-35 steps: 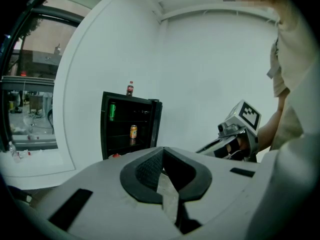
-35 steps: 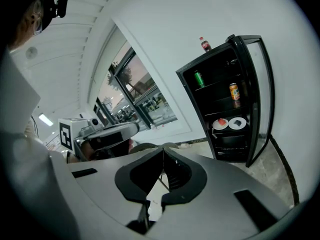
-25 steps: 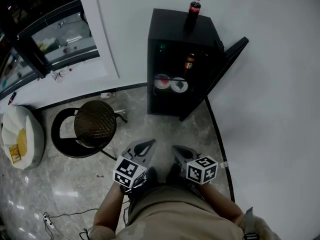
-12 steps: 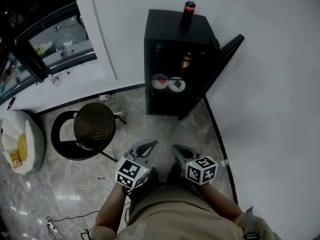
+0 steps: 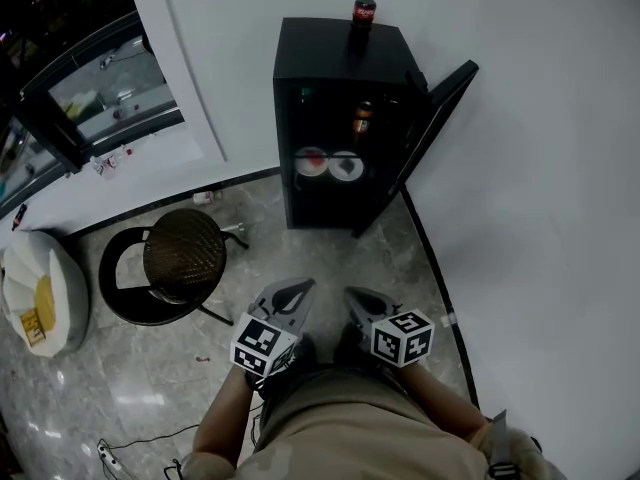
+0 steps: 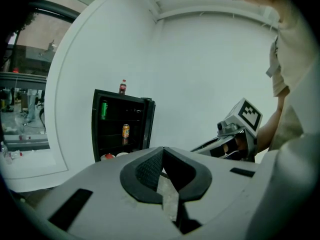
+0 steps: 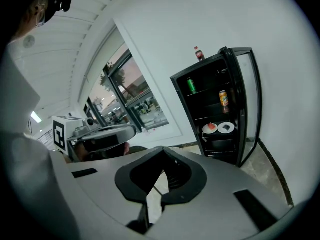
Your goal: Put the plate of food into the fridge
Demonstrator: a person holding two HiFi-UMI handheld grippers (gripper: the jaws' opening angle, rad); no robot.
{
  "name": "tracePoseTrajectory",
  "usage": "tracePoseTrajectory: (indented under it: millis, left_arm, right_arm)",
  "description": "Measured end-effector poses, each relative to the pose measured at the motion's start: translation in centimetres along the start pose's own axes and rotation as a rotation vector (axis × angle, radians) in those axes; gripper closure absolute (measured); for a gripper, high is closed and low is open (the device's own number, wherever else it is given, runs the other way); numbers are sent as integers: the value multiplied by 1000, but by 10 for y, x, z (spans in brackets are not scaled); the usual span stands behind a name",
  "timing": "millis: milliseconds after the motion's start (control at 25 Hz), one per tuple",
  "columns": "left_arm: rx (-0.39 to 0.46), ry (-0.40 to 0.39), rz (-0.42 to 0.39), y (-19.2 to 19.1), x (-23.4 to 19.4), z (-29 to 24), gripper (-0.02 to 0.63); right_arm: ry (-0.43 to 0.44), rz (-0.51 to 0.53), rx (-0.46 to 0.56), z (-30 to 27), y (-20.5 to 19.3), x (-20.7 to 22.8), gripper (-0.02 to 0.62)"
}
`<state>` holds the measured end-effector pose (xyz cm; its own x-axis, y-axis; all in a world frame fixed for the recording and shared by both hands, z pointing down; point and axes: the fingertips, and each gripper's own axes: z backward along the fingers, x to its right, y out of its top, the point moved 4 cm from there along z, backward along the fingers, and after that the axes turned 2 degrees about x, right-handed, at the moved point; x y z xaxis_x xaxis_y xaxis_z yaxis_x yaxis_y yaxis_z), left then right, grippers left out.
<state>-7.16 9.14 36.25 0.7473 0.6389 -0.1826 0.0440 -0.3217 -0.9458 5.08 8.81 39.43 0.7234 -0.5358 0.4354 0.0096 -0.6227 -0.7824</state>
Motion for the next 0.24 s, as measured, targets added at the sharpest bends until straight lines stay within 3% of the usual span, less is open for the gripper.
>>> tracePoseTrajectory:
  millis: [240]
  left_arm:
    - [4,-1,1,5,3,-10,595]
  right_arm:
    - [-12,-6,-7,3,2,11,574]
